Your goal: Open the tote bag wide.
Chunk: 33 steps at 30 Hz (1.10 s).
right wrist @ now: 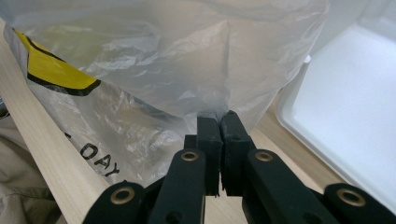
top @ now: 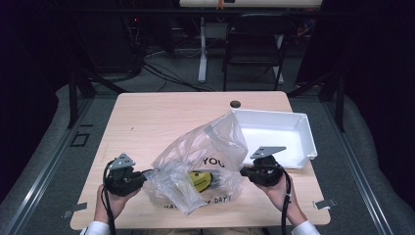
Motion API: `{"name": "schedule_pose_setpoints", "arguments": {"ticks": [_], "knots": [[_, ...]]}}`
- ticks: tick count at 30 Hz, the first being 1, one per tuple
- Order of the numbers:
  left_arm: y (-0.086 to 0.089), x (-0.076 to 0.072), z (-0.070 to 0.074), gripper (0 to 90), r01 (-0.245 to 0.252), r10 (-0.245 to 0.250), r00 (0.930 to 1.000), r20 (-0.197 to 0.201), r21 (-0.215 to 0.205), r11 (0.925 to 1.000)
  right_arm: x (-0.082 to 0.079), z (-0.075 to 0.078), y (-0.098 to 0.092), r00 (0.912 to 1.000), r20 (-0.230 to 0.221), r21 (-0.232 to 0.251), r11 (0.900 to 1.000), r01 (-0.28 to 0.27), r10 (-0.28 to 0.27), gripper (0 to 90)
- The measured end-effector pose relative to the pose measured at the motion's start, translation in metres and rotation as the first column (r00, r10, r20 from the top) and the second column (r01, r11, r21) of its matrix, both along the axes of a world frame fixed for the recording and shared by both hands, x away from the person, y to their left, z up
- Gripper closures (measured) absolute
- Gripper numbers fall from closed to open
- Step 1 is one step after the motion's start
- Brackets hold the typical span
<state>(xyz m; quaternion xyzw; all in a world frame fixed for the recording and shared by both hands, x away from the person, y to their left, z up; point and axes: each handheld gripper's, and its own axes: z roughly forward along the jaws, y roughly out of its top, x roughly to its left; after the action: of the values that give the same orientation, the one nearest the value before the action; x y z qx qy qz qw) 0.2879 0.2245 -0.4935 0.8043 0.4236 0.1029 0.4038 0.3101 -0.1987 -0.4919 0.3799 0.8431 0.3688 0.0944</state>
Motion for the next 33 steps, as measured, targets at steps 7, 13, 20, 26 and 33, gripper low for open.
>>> {"name": "schedule_pose_setpoints", "arguments": {"ticks": [7, 13, 20, 26, 33], "knots": [[0.002, 0.004, -0.004, 89.8, -0.009, 0.010, 0.9986, -0.053, 0.015, 0.9998, 0.003, -0.010, 0.005, 0.9986, -0.053, -0.028, 1.000, -0.007, 0.005, 88.9], [0.003, 0.006, -0.009, 89.8, -0.014, 0.016, 0.9957, -0.091, 0.024, 0.9996, 0.004, -0.015, 0.009, 0.9965, -0.083, -0.052, 0.998, -0.017, 0.013, 88.9], [0.002, 0.008, -0.014, 89.8, 0.000, 0.007, 0.9909, -0.134, 0.046, 0.9989, 0.007, -0.026, 0.014, 0.9869, -0.158, -0.101, 0.994, -0.051, 0.035, 87.1], [0.002, 0.008, -0.014, 89.8, 0.007, 0.000, 0.9908, -0.135, 0.050, 0.9987, -0.001, -0.008, 0.007, 0.9957, -0.078, -0.031, 0.998, -0.054, 0.051, 68.0], [0.001, 0.008, -0.014, 89.6, 0.011, -0.004, 0.9898, -0.142, 0.045, 0.9989, -0.016, 0.016, 0.001, 0.9942, 0.078, 0.069, 0.994, -0.080, 0.074, 56.8]]}}
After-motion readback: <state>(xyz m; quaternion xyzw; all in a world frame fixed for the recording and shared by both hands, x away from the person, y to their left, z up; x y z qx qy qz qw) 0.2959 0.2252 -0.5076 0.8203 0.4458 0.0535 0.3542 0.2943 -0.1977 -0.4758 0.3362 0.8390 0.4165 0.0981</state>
